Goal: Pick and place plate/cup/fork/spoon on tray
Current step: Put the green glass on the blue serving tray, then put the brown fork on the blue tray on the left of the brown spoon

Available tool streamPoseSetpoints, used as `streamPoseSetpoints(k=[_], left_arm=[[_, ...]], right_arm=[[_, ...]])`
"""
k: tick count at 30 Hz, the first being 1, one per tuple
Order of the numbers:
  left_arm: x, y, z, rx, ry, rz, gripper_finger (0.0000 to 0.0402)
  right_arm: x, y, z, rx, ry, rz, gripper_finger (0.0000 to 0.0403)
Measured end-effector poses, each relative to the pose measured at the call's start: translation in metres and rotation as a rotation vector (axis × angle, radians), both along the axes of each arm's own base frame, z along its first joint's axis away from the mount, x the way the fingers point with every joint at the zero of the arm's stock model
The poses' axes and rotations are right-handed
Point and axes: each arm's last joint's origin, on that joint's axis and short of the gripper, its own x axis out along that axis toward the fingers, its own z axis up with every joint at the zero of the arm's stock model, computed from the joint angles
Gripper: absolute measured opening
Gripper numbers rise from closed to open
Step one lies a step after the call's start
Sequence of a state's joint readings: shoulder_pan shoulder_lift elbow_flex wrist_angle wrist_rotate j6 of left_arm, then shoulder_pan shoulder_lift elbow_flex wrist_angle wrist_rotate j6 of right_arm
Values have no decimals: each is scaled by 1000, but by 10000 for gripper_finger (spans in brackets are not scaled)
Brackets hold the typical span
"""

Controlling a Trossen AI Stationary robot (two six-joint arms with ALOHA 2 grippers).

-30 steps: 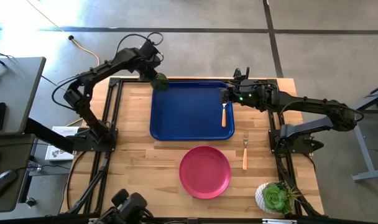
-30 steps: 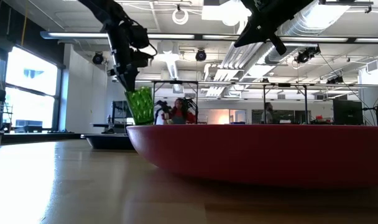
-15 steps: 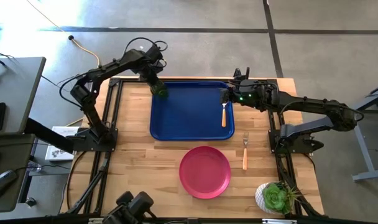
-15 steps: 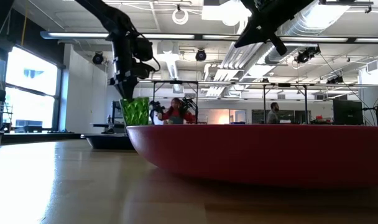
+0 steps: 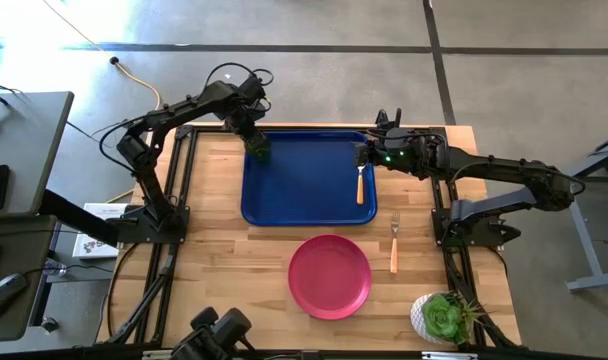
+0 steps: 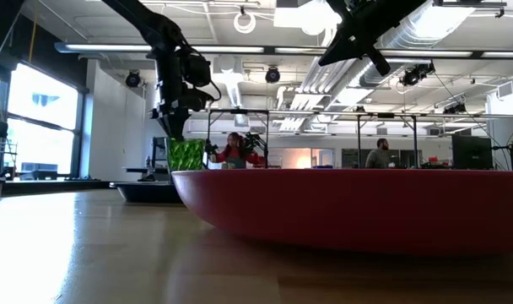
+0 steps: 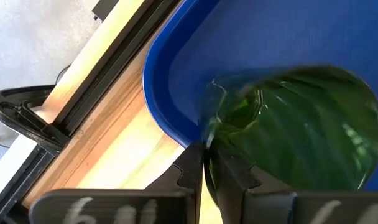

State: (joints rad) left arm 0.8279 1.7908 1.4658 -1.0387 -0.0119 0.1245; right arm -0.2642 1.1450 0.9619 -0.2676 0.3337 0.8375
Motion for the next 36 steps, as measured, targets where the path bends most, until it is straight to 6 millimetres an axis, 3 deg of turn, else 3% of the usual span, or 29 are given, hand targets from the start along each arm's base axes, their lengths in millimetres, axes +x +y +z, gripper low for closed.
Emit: streamPoseSetpoints(k=[11, 21, 27, 36], left_arm=[[2, 2, 0, 20, -16, -12, 44], [1, 1, 3, 28, -16, -35, 91], [3, 3, 25, 50, -35, -35, 111], [2, 2, 73, 77, -60, -36, 107]], right_arm=[[0, 0, 0, 0, 0, 0, 0], [0, 0, 0, 0, 0, 0, 0], [0, 0, 0, 0, 0, 0, 0], [0, 2, -3, 83, -9, 47, 0]])
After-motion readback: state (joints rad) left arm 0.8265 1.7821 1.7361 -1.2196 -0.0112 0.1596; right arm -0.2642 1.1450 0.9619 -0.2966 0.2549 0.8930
